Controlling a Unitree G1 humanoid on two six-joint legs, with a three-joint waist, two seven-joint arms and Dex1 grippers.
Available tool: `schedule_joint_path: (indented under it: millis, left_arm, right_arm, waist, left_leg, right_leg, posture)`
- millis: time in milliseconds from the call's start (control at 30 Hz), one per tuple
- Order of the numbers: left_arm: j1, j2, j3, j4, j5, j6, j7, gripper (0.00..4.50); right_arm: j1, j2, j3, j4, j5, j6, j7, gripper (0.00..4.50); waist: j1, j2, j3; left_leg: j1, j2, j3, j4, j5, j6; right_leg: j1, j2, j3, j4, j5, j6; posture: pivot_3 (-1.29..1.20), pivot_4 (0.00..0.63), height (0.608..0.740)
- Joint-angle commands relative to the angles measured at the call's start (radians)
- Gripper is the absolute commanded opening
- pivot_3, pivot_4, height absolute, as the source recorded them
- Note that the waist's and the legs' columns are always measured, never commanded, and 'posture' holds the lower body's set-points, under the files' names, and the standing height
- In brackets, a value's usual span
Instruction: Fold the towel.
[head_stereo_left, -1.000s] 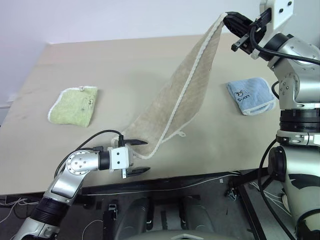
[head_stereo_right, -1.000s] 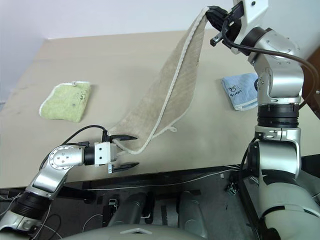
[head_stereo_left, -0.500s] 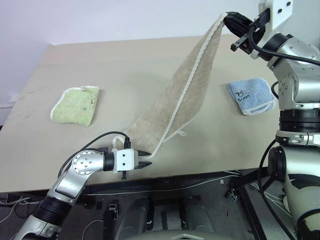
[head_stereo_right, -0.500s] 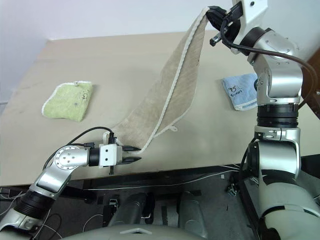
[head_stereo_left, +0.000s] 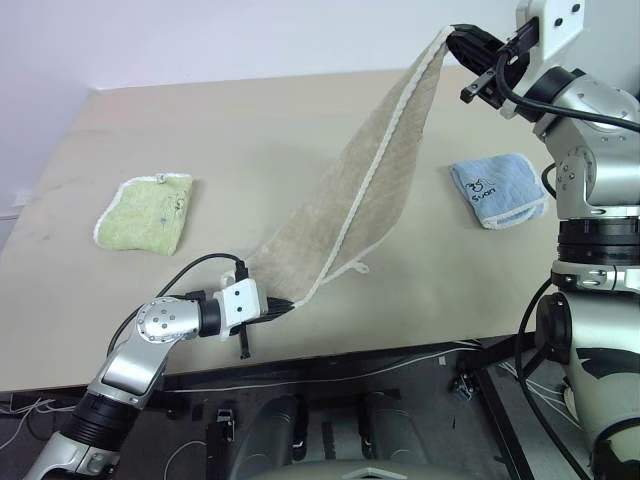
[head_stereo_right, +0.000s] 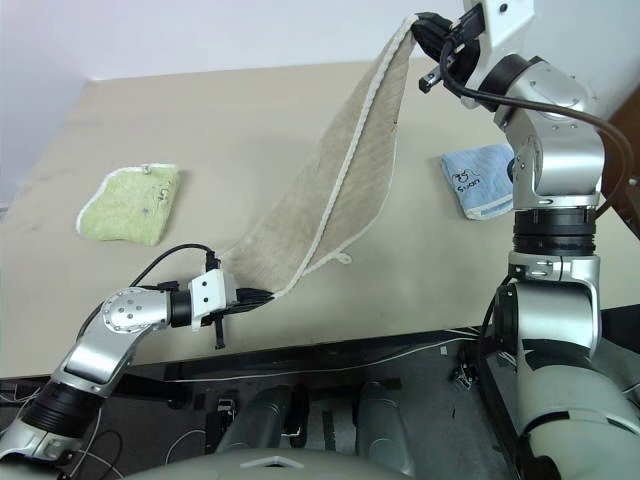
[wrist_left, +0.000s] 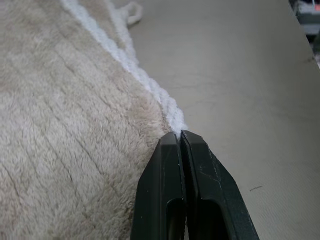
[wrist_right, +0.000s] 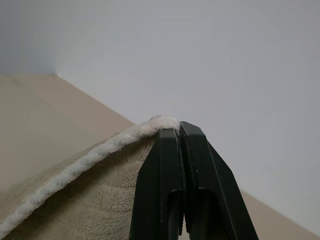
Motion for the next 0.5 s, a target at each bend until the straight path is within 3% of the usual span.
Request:
schedule_joint_path:
  millis: [33, 233, 333, 500]
  left_arm:
    - [0.006, 0.015, 0.031, -0.043, -0.061, 0.034, -0.034, 0.04]
    - [0.015, 0.013, 0.075, -0.052, -0.137, 0.067, -0.058, 0.04]
    - [-0.002, -0.008, 0.195, -0.086, -0.293, 0.185, -0.007, 0.04]
    - [-0.13, 0.052, 0.41, -0.018, -0.451, 0.35, 0.057, 0.04]
  right_arm:
    - [-0.005, -0.002, -0.007, -0.035, -0.002, -0.024, -0.01, 0.0]
    - [0.0, -0.002, -0.007, -0.033, -0.007, -0.027, -0.015, 0.0]
    - [0.0, -0.003, -0.009, -0.026, -0.011, -0.03, -0.019, 0.0]
    - [0.0, -0.005, -0.012, -0.007, -0.022, -0.041, -0.025, 0.0]
  waist:
    - [0.001, 0.0, 0.0]
    - [0.002, 0.0, 0.0]
    - [0.002, 0.0, 0.0]
    - [0.003, 0.0, 0.0]
  left_leg:
    - [0.0, 0.0, 0.0, 0.0, 0.0, 0.0]
    - [-0.001, 0.0, 0.0, 0.0, 0.0, 0.0]
    - [-0.002, 0.0, 0.0, -0.001, 0.0, 0.0]
    - [-0.002, 0.0, 0.0, -0.001, 0.0, 0.0]
  right_leg:
    - [0.0, 0.0, 0.0, 0.0, 0.0, 0.0]
    - [0.0, 0.0, 0.0, -0.001, 0.0, 0.0]
    - [-0.001, 0.0, 0.0, -0.001, 0.0, 0.0]
    - [-0.002, 0.001, -0.001, -0.001, 0.0, 0.0]
  posture:
    - [0.0, 0.15, 0.74]
    - [0.0, 0.15, 0.74]
    - [0.0, 0.15, 0.74]
    - [0.0, 0.15, 0.74]
